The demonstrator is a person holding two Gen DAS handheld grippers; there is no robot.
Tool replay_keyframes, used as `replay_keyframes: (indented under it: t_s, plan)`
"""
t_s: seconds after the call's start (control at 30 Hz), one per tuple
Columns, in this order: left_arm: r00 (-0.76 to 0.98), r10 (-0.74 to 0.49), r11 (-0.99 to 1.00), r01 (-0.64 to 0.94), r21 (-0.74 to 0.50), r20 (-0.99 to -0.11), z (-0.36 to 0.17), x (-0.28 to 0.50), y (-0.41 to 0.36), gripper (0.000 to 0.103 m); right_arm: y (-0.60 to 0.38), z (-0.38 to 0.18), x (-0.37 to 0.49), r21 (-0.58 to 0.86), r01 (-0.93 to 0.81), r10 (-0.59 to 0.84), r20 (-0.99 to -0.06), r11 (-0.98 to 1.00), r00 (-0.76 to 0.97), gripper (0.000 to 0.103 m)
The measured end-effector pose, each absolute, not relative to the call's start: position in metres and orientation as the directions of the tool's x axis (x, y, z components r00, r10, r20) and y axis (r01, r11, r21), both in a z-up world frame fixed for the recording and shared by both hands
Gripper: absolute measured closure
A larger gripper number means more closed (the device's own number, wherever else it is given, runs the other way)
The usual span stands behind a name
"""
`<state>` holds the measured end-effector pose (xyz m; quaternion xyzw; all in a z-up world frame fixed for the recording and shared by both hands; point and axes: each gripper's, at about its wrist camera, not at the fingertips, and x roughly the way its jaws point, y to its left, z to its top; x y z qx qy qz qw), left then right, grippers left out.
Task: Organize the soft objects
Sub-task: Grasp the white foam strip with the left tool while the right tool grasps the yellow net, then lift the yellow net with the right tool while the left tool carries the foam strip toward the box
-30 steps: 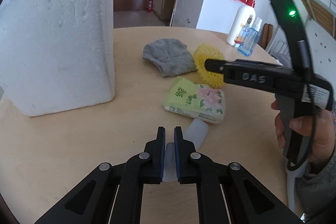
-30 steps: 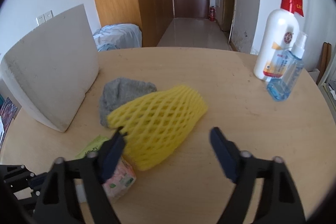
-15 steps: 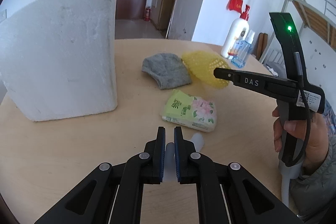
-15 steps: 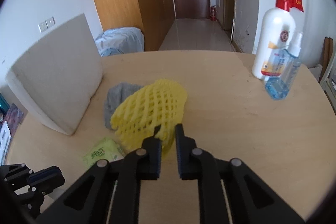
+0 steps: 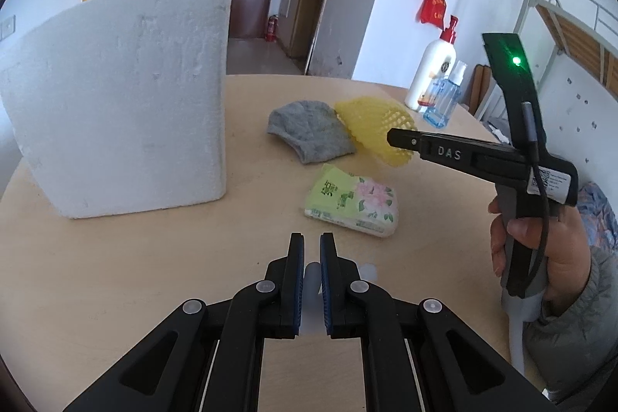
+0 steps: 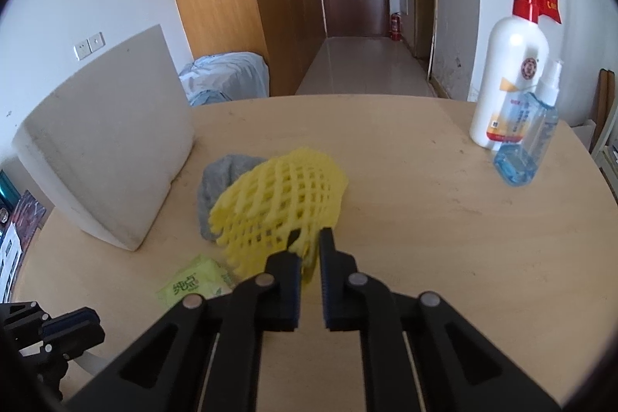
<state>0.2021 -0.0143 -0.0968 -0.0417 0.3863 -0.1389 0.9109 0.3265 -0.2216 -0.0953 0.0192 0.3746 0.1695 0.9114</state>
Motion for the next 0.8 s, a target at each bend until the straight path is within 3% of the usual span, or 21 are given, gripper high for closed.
replay_keyframes:
  t_s: [0.1, 0.33, 0.8]
  plan:
    - [0.666, -0.291, 0.956, 0.224, -0.188, -0.687, -0.095, 0.202, -0.014, 0.094, -0.218, -0.100, 0.331, 0.151, -0.292, 0.313, -0.688, 0.944, 0.655, 0.097]
    - [0.676, -0.280, 0.959, 0.225, -0.170, -0.682, -0.094, 0.199, -0.015, 0.094, -0.225, -0.081, 0.316, 0.157, -0.280, 0.315, -0.621, 0.947, 0.717, 0.097]
    - [0.724, -0.251, 0.967, 0.214, -0.136, -0.643, -0.062, 0.179, -0.015, 0.097, -0.230, -0.068, 0.303, 0.176, -0.305, 0.349, -0.580, 0.936, 0.736, 0.097]
